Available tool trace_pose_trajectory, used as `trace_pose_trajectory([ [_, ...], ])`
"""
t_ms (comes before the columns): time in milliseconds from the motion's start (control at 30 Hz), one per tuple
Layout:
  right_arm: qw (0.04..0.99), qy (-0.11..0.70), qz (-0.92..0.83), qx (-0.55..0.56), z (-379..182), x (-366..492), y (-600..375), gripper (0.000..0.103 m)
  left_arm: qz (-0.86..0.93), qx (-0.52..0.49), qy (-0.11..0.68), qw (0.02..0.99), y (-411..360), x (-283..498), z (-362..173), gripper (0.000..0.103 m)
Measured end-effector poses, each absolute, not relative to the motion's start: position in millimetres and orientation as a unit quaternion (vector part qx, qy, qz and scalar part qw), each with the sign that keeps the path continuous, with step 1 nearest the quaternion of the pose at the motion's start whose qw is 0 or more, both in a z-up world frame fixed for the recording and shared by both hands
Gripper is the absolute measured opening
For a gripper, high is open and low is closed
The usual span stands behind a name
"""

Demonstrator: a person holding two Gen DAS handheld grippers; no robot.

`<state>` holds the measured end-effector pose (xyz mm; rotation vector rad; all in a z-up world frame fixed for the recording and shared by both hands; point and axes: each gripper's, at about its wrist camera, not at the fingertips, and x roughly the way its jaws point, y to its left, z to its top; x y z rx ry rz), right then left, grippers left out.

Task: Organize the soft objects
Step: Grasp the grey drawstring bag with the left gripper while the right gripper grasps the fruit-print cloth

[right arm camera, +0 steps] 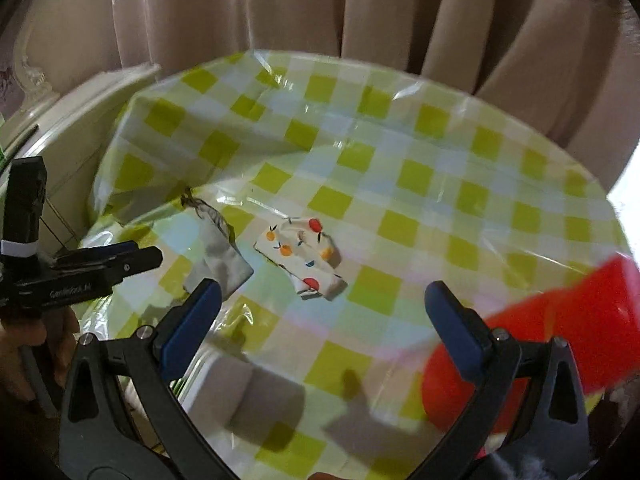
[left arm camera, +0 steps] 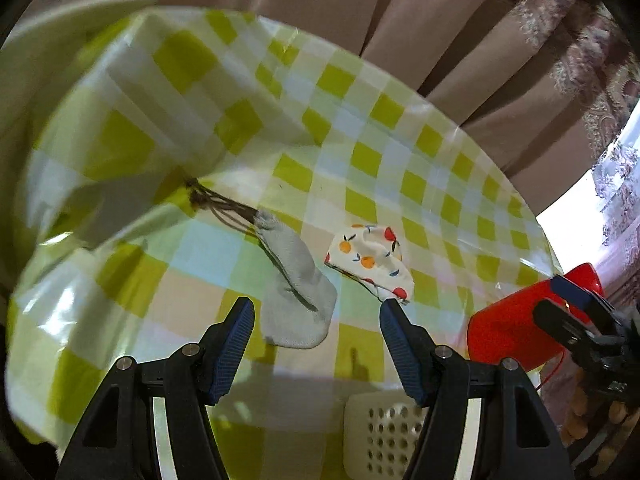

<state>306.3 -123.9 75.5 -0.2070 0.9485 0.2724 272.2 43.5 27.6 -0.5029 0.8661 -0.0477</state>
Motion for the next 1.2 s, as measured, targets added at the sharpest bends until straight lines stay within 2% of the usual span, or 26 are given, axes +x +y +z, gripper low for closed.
trace_pose_trajectory([
  [333,0.828,0.523,0.165,-0.115,3,380,-104,0.102,-0.008,-0.232,0.463,0.855,46,319,-24,0.066],
  [633,0.794,0.566,0.195,-0.105,-47,417,-94,0.102,-0.011,-0.221,0.469,0.855,46,339,-40,0.065],
  [700,0.789,0.571,0.199,-0.109,-56,422,-92,0.102,-0.012,-0.211,0.466,0.859,44,341,-41,0.061],
  [733,0.788,0.572,0.199,-0.108,-59,423,-92,0.102,-0.015,-0.206,0.466,0.860,42,342,-41,0.054],
  [833,0.783,0.579,0.200,-0.108,-70,426,-92,0.101,-0.016,-0.185,0.466,0.865,38,345,-43,0.040],
  [967,0.778,0.583,0.196,-0.128,-83,425,-88,0.087,-0.019,-0.168,0.466,0.869,32,347,-45,0.023],
  [1000,0.781,0.578,0.196,-0.133,-83,424,-86,0.076,-0.019,-0.161,0.466,0.870,31,346,-45,0.020],
  [1033,0.783,0.574,0.200,-0.131,-81,423,-86,0.056,-0.021,-0.161,0.465,0.870,30,346,-46,0.017],
  [1067,0.786,0.571,0.200,-0.131,-78,423,-86,0.047,-0.022,-0.163,0.464,0.870,30,346,-46,0.016],
  [1133,0.787,0.573,0.193,-0.123,-73,424,-89,0.041,-0.022,-0.167,0.461,0.871,31,344,-45,0.015],
  [1200,0.796,0.562,0.184,-0.127,-67,421,-91,0.040,-0.021,-0.169,0.455,0.874,32,341,-42,0.014],
])
